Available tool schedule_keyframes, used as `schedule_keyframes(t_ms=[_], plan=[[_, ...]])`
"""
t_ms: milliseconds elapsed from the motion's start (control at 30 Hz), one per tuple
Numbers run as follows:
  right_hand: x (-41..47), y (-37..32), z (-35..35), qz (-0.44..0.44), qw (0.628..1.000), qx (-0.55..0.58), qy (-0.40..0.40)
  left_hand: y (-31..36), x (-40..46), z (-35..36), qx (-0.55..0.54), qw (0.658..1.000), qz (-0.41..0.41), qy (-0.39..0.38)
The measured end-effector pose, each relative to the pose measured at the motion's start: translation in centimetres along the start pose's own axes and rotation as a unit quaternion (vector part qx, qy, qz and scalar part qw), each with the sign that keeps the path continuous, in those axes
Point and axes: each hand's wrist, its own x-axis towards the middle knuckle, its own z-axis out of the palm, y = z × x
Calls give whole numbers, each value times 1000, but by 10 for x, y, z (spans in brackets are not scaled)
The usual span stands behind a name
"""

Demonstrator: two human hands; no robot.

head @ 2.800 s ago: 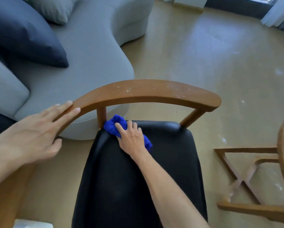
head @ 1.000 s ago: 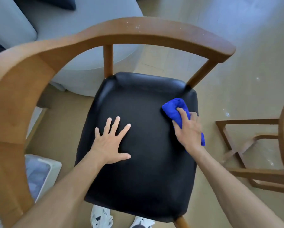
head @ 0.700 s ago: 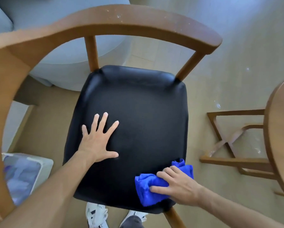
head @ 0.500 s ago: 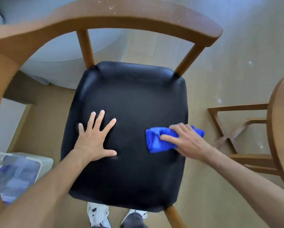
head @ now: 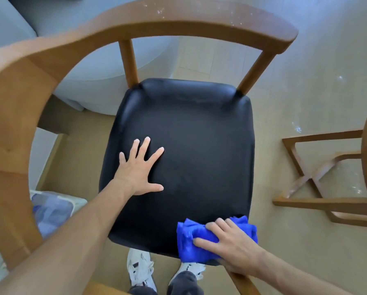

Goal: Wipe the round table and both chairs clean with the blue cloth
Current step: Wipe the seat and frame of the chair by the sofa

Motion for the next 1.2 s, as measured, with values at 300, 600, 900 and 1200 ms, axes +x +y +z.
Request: schedule_keyframes(t_ms=[300,600,900,1200], plan=[[90,158,-86,336,924,-10,181,-6,6,-1,-15,1000,-3,15],[100,56,-40,243,956,19,164,-11,9,1,-26,1000,-3,3],[13,31,-47,112,963,166,-181,-11,-19,-43,-1,1000,-1,-19],[-14,7,-100,391,872,291,54,-28,-84,-96,46,993,33,108]])
